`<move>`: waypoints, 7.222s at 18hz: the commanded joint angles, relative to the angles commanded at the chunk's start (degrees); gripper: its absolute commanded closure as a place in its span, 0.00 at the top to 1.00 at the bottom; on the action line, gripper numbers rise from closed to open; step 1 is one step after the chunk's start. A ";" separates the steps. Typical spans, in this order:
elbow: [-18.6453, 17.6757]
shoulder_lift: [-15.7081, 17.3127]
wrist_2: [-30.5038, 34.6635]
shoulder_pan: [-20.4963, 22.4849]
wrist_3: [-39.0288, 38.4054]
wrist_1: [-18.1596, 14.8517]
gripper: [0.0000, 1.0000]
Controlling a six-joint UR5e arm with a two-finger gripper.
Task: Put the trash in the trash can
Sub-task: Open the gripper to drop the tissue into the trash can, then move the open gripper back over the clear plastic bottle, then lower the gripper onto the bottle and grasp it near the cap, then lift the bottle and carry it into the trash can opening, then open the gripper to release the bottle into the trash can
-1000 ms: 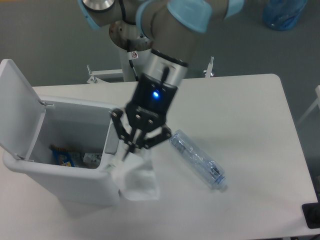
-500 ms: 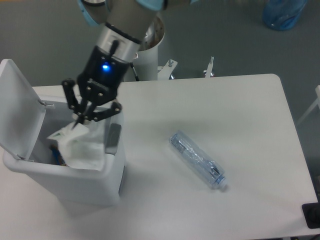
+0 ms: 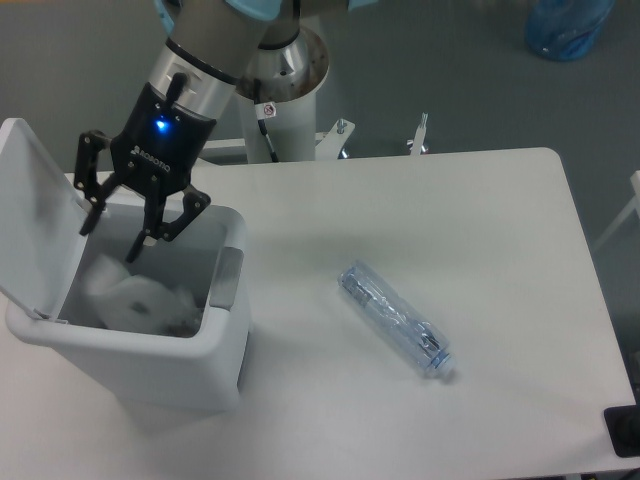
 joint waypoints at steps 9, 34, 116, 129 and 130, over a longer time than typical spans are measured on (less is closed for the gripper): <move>9.58 -8.16 0.53 9.05 -2.72 -0.44 1.00; 14.16 -26.19 36.46 17.58 -3.87 -16.00 1.00; 11.53 -12.66 -12.83 0.79 11.24 1.14 0.36; 6.34 -8.18 -13.01 4.56 16.70 1.23 1.00; 6.34 -8.09 -13.01 5.53 16.35 1.23 1.00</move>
